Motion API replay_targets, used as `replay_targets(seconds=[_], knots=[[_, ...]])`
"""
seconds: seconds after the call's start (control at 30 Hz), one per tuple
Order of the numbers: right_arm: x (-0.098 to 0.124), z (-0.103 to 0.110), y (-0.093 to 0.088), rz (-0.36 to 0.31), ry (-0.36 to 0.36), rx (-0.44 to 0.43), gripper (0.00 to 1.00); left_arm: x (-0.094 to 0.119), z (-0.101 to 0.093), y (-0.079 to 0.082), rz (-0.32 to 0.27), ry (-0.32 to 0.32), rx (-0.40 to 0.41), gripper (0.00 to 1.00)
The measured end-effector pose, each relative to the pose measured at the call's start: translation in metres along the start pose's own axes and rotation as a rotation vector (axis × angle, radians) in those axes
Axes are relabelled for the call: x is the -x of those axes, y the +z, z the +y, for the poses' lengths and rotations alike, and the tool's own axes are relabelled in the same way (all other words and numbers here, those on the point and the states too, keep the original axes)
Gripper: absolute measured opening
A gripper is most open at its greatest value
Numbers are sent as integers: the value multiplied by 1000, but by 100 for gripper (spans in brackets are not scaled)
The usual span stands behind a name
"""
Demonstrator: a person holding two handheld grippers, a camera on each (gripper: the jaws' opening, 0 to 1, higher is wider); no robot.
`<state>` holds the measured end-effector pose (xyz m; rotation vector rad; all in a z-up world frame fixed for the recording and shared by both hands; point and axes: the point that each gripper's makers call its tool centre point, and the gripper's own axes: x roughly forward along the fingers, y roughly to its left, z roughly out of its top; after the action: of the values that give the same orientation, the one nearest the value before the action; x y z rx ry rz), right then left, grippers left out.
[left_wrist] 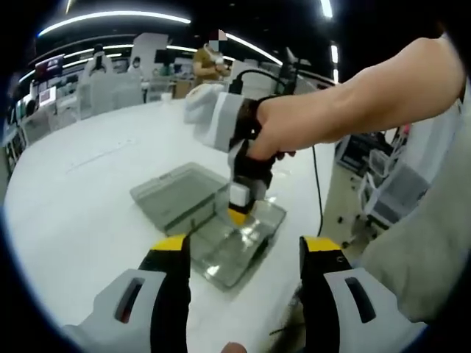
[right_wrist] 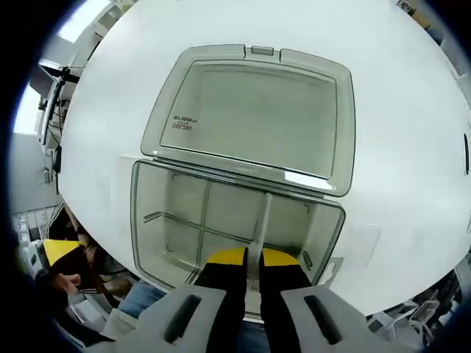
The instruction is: Insert the divider into the dual guide fixture by aligning both edges with the guide slots and pushing it downward to the bottom, including one-sided entry, uneven engagement, binding, and posture correction.
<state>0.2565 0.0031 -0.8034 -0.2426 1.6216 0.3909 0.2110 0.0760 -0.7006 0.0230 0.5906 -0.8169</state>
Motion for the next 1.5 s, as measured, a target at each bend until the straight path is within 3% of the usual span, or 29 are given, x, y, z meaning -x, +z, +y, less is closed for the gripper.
replay_targets(seconds=[0.97,1.27,1.5], knots=[[-6,0,0,4,-23,26,1,4,-4,-2,5,40,30,58],[-3,4,-6,11,-4,54,2,4,-3,-2,4,39,30,58],[2,7,0,-7,59,46,9,5,-2,-1,1,41,31,58]])
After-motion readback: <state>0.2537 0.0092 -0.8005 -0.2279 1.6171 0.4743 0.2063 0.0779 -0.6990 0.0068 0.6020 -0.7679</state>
